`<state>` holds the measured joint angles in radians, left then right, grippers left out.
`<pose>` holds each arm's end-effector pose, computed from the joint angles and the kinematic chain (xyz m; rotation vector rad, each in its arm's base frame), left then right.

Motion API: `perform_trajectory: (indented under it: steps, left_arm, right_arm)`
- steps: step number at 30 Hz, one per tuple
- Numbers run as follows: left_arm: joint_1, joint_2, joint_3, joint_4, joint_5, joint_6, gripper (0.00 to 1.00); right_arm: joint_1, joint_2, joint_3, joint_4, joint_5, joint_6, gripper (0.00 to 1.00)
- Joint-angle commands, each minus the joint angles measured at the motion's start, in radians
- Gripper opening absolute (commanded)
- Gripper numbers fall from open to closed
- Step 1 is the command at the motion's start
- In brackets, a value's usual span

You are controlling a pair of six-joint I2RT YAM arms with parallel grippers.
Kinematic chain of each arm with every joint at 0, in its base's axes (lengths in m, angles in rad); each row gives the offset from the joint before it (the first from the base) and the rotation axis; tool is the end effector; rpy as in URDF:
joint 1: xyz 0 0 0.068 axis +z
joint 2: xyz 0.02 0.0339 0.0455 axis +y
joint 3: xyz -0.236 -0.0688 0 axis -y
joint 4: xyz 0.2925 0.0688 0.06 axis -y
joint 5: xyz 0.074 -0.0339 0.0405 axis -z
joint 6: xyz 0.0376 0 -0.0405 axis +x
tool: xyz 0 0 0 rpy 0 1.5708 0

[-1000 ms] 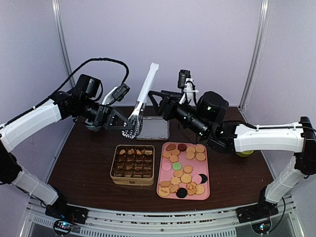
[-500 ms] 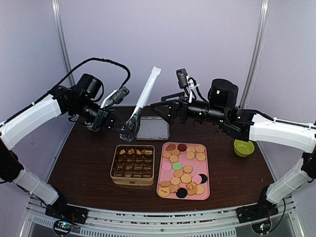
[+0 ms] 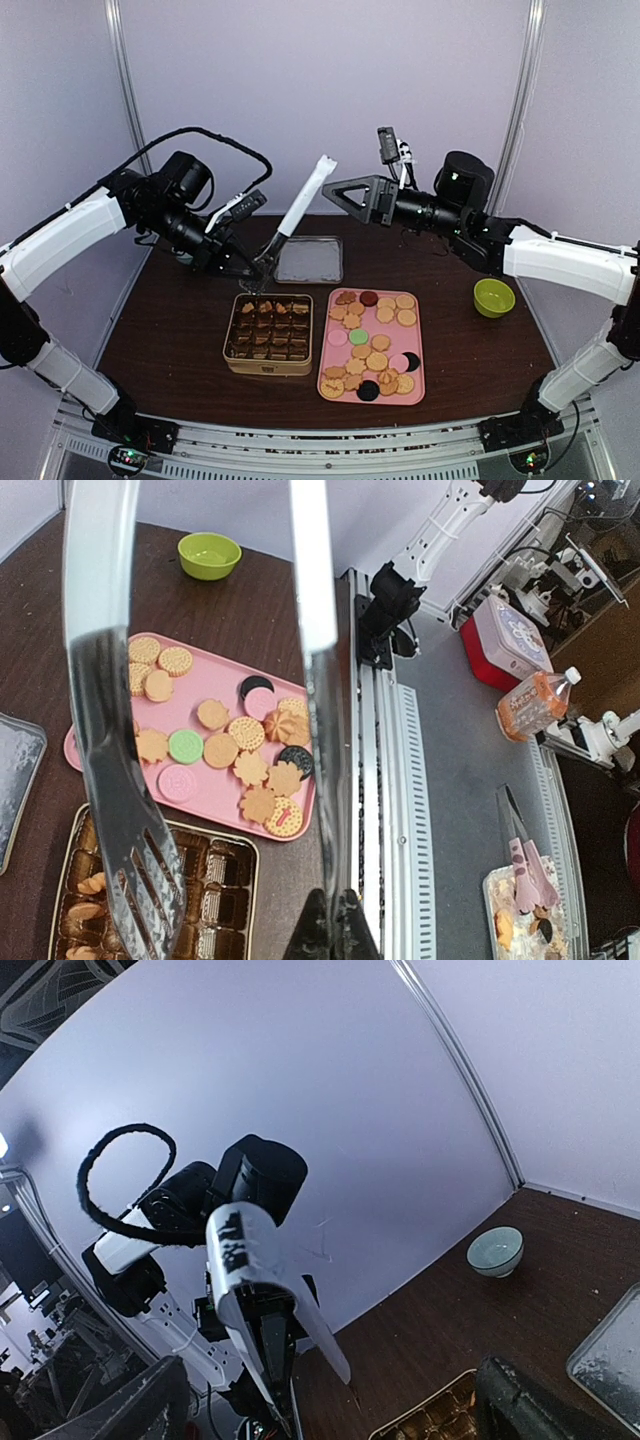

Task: Pack the cookies
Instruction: Pass from the left arm to the right

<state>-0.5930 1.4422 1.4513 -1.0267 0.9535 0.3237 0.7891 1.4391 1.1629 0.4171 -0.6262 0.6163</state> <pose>0.2582 -0.2110 0.3287 1.3854 2.0080 -1.3273 0.2593 0.2925 0.3401 -0.7165 1.5088 1.5516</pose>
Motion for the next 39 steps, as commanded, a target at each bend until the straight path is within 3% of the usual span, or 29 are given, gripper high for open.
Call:
perform_trajectory:
  steps: [1,7,25,39]
  left_arm:
    - [-0.004,-0.007,0.046,-0.027,-0.022,0.062,0.0]
    - [-0.005,-0.014,0.04,-0.061,-0.03,0.1,0.0]
    - [-0.006,-0.028,0.042,-0.144,0.063,0.144,0.0]
    - [-0.005,-0.021,0.052,-0.17,0.049,0.161,0.0]
  right_arm:
    - [0.039,0.002,0.064,-0.113,-0.018,-0.07,1.0]
    - [0.069,-0.001,0.114,-0.252,0.01,-0.208,1.0]
    - [0.093,0.127,0.222,-0.204,-0.083,-0.201,0.88]
    - [0.097,0.152,0.246,-0.218,-0.222,-0.175,0.63]
